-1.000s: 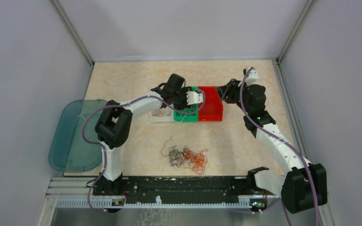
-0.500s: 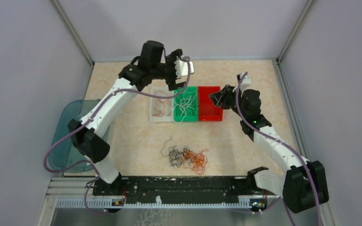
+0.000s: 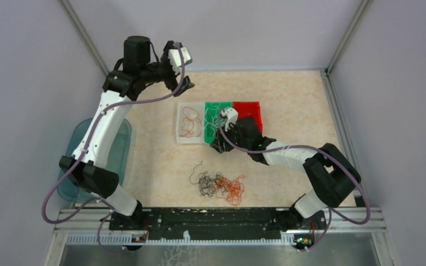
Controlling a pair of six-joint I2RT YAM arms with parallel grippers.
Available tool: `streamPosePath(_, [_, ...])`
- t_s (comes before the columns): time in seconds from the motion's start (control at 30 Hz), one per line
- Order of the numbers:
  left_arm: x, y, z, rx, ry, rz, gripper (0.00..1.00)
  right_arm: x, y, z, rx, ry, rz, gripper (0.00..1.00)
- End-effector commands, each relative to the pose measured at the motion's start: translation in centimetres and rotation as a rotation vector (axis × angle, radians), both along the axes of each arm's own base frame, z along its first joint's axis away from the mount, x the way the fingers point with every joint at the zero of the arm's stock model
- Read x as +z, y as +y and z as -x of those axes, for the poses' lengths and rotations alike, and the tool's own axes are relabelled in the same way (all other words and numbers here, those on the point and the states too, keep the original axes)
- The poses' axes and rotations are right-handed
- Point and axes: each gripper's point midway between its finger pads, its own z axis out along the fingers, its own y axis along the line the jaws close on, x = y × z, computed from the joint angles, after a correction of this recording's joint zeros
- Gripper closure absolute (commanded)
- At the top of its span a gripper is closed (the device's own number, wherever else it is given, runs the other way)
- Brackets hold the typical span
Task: Untangle the cables
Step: Place the cable in the bin.
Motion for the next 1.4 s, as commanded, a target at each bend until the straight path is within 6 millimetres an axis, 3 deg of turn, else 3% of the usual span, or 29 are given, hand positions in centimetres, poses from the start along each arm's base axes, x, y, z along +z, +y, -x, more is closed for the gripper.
streamPosePath(0.0, [2.2,1.7,2.0,-0.002,0.011,0.085,0.00,2.2,1.7,-1.5,0.136,-0.305,0.141,0.48])
streamPosePath(0.2, [2.3,3.3,1.6,0.027,0.036,0.149,0.01,-0.2,2.2,-1.2,0.256,-0.496,0.394,0.43])
streamPosePath(0.47, [2.4,4.7,1.1,0.053,0.056,0.200,0.02,-0.7,4.1,-2.7,0.270,-0.608,0.498,0.47])
streamPosePath(0.63, [2.9,5.9,0.8,0.075,0.046,0.222,0.02,-1.1,4.8,-4.0,0.245,-0.609,0.517,0.59])
streamPosePath(0.8, [3.4,6.9,0.5,0.091,0.035,0.236,0.02,-1.1,4.8,-4.3,0.225,-0.599,0.520,0.78])
streamPosePath(0.93, [3.8,7.2,0.4,0.094,0.027,0.246,0.02,0.3,4.2,-4.7,0.155,-0.620,0.498,1.00])
streamPosePath(1.17, [4.2,7.4,0.4,0.098,0.013,0.255,0.02,2.1,1.0,-7.5,-0.021,-0.551,0.421,1.00])
streamPosePath(1.23, [4.2,7.5,0.4,0.100,0.013,0.252,0.02,3.8,0.1,-8.1,-0.063,-0.553,0.381,1.00])
streamPosePath(1.37, [4.2,7.9,0.3,0.109,0.004,0.246,0.02,4.3,0.0,-7.9,-0.051,-0.543,0.374,0.97])
